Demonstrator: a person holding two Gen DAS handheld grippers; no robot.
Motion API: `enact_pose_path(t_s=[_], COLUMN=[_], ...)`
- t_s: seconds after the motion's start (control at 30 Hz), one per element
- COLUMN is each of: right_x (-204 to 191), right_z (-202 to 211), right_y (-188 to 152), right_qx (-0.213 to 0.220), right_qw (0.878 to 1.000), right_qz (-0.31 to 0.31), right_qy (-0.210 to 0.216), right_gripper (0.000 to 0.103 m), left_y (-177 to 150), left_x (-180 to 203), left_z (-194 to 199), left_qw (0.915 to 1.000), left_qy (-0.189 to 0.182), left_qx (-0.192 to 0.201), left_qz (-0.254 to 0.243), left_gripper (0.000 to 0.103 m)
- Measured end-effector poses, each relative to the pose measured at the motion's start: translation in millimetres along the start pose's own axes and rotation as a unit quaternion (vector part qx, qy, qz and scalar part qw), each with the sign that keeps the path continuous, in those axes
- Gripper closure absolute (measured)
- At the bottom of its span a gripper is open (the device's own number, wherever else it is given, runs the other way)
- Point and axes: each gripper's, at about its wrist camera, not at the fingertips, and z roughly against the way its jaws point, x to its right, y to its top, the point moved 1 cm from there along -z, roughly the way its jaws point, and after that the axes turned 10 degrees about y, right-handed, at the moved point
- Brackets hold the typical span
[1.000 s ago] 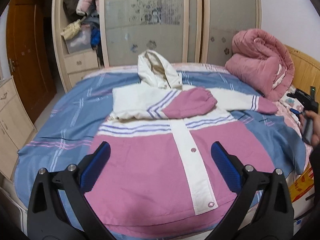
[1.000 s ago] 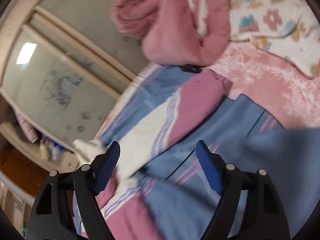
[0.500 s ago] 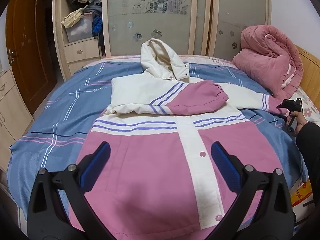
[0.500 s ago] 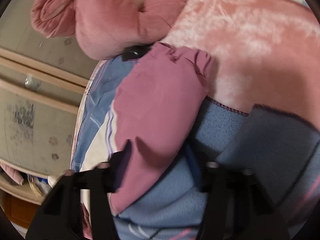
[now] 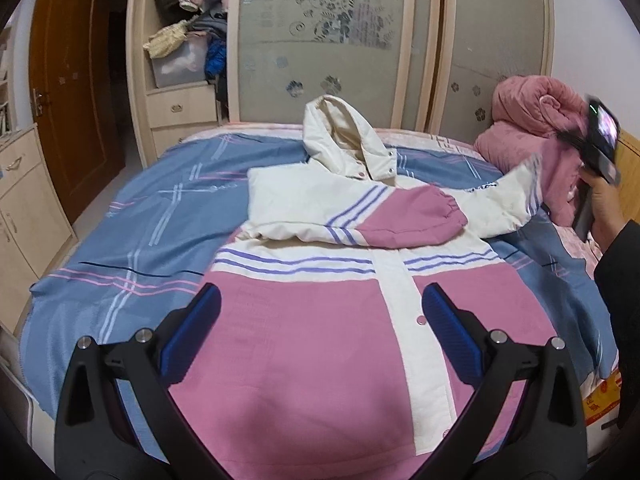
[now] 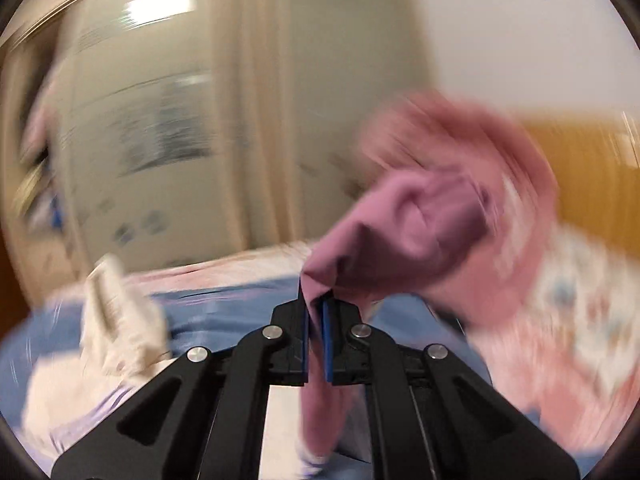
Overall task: Fold large clothes
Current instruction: 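Fold the sleeve across the chest over the first sleeve, open right tool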
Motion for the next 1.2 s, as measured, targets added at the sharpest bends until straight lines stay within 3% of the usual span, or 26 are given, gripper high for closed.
enact_pose_path(t_s=[0.13, 0.2, 0.33, 0.43, 0.5, 0.53, 0.57, 0.63, 0.73, 0.83, 0.87, 0.97, 1.2], right_x=[-122.9, -177.3, -225.3, -230.4, -227.2, -223.3, -215.6, -209.5, -195.6, -178.9, -167.4, -141.6, -104.3], right_z=[-12.5, -35.2, -89.7, -112.7, -108.4, -102.8, -90.5, -59.9, 26.3, 103.2, 144.5, 213.9, 318.8], right_y=[-22.3, -62.7, -156.1, -201.0, -201.6, -198.8, -192.6, -179.9, -154.3, -141.7, -138.3, -135.2, -155.4], right_qx=[-0.04, -0.089, -0.219, -0.299, -0.292, -0.288, -0.283, -0.261, -0.216, -0.185, -0.168, -0.144, -0.141], right_qw=[0.99, 0.979, 0.953, 0.936, 0.943, 0.944, 0.946, 0.95, 0.958, 0.965, 0.97, 0.978, 0.982], right_qz=[0.114, 0.161, 0.177, 0.14, 0.102, 0.077, 0.048, 0.013, 0.006, 0.012, 0.02, 0.021, 0.007], right_qy=[0.071, 0.091, 0.107, 0.117, 0.126, 0.143, 0.153, 0.173, 0.189, 0.186, 0.174, 0.151, 0.123], right_gripper=[0.098, 0.098, 0.096, 0.074, 0.051, 0.024, 0.009, 0.008, 0.008, 0.002, 0.001, 0.001, 0.001], left_y=[3.1, 4.0, 4.1, 2.5, 1.9, 1.6, 1.8, 2.2, 0.8, -1.5, -2.4, -7.1, -40.6], left_x=[-11.9, -17.4, -28.8, -37.8, -42.7, -46.4, -49.6, -54.4, -55.7, -50.2, -47.4, -36.9, -4.9], left_z=[16.6, 21.3, 26.7, 25.5, 23.2, 21.5, 20.0, 15.1, 9.6, 10.1, 11.4, 17.4, 47.3], left_qw=[0.9998, 0.9997, 0.9996, 0.9996, 0.9996, 0.9995, 0.9994, 0.9992, 0.9991, 0.9993, 0.9994, 0.9998, 0.9994], left_qy=[0.0, 0.001, 0.005, 0.012, 0.016, 0.018, 0.018, 0.022, 0.028, 0.027, 0.026, 0.016, 0.008], left_qx=[0.016, 0.019, 0.023, 0.019, 0.016, 0.013, 0.011, 0.006, 0.0, -0.002, -0.001, -0.002, -0.001], left_qz=[0.009, 0.012, 0.017, 0.017, 0.019, 0.023, 0.026, 0.032, 0.031, 0.024, 0.021, 0.012, -0.034], left_gripper=[0.002, 0.002, 0.002, 0.002, 0.002, 0.002, 0.002, 0.002, 0.002, 0.002, 0.002, 0.002, 0.002])
